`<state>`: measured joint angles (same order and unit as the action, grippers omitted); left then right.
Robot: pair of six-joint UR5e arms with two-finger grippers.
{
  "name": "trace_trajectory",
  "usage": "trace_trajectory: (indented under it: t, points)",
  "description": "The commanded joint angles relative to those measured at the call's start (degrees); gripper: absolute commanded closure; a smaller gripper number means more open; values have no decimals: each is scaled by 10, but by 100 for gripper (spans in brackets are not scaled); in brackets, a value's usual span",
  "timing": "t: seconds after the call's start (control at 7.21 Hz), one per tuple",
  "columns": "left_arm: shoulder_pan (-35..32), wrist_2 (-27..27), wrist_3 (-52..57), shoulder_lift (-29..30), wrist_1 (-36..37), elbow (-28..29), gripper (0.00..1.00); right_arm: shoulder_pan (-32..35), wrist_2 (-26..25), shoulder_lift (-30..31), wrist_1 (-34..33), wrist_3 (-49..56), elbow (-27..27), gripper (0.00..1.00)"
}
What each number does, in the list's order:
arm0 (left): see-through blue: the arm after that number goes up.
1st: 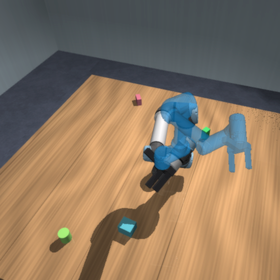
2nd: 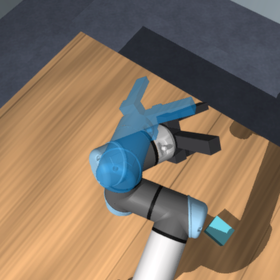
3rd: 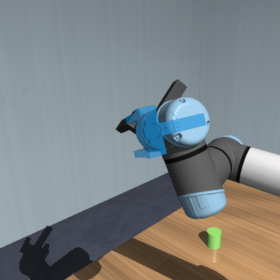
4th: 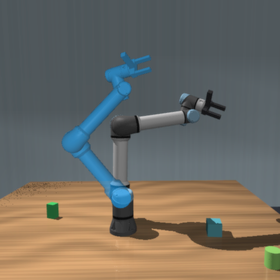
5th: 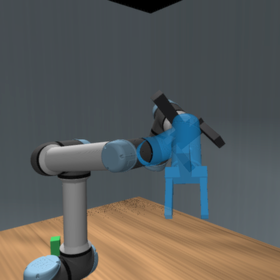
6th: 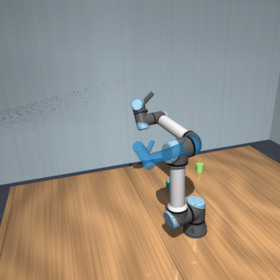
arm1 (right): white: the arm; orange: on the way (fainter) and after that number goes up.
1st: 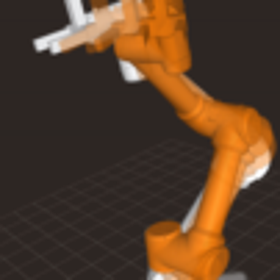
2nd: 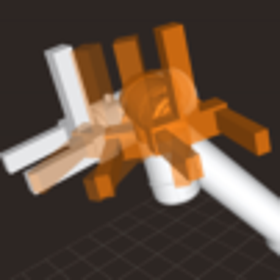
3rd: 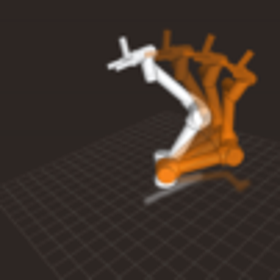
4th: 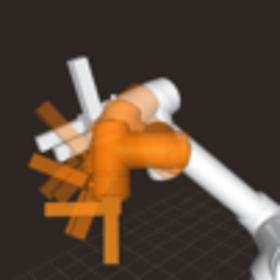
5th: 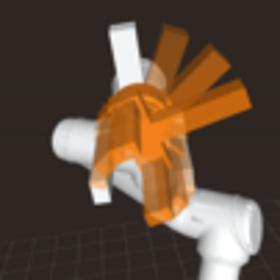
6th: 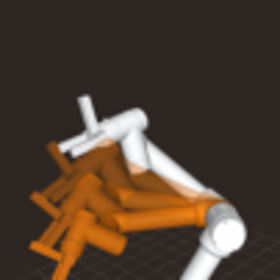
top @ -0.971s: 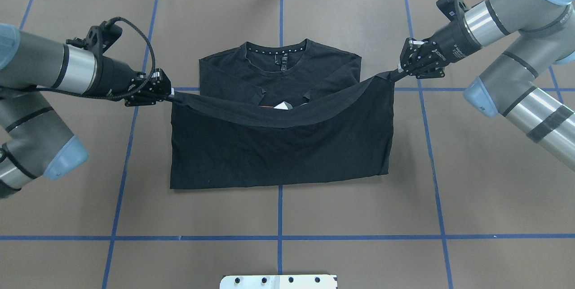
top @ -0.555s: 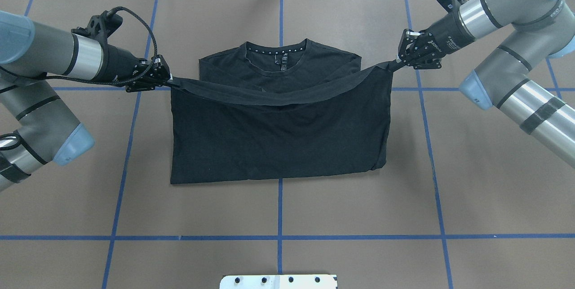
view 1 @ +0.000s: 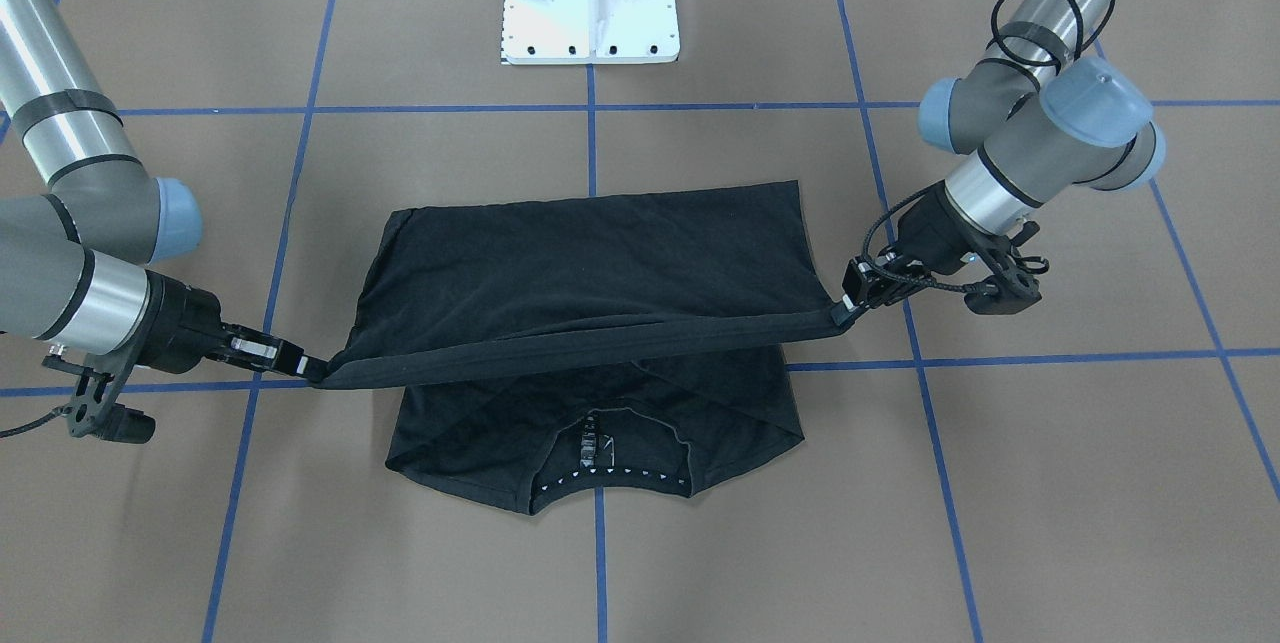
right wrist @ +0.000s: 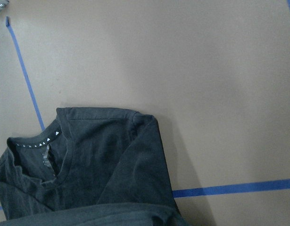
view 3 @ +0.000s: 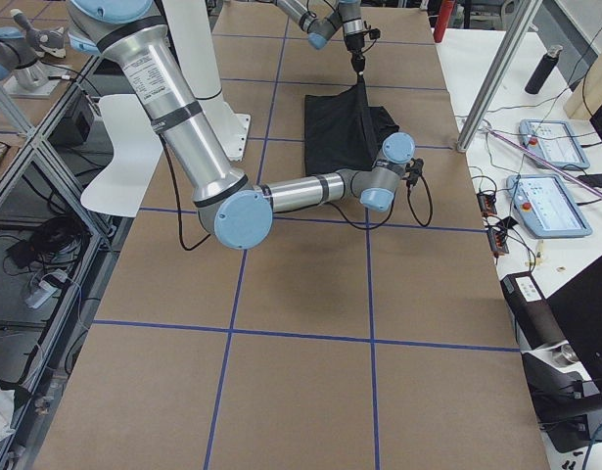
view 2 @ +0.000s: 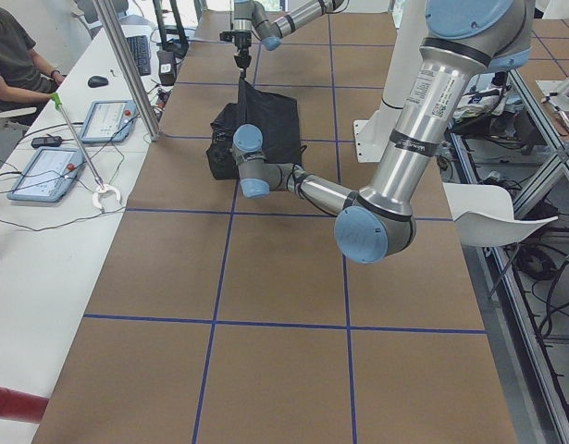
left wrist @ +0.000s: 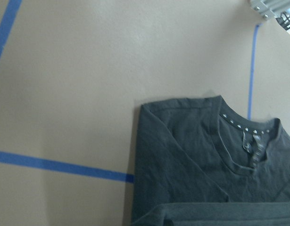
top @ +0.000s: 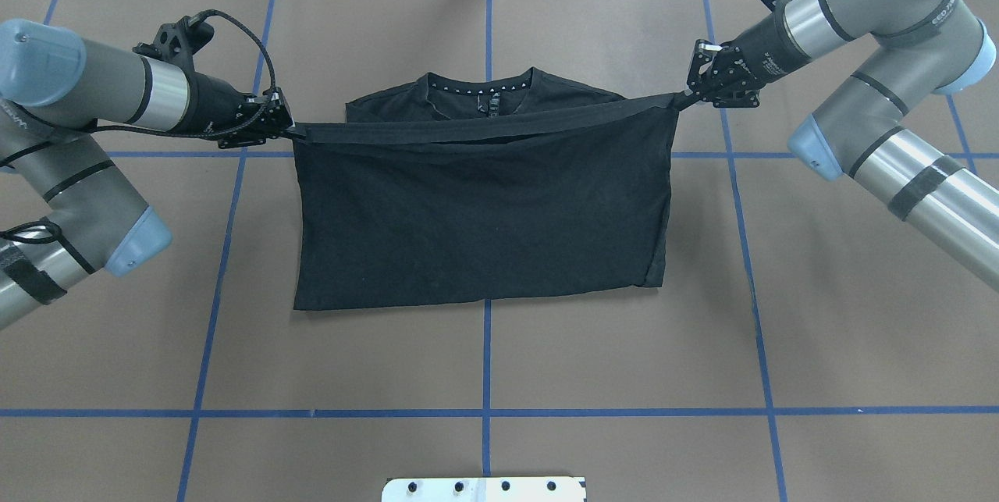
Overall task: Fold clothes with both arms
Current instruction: 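Carry both hem corners with both grippers toward the collar, folding the shirt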
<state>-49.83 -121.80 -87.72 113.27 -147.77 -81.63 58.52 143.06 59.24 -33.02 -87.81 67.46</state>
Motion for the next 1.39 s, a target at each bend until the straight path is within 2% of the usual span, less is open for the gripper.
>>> trace_trajectory:
  t: [0.0, 0.42, 0.83, 1.25]
  points:
    - [-3, 12, 0, 20, 3, 24, 100, 0, -22, -10, -1, -3, -12, 100]
    - [-21, 11, 0, 29, 6, 24, 100, 2, -23, -53, -36, -6, -25, 100]
    - [-28, 12, -2, 41, 9, 30, 100, 15, -30, -62, -55, -6, -25, 100]
    - [-28, 12, -5, 74, 8, 77, 100, 24, -30, -62, -55, -5, -33, 100]
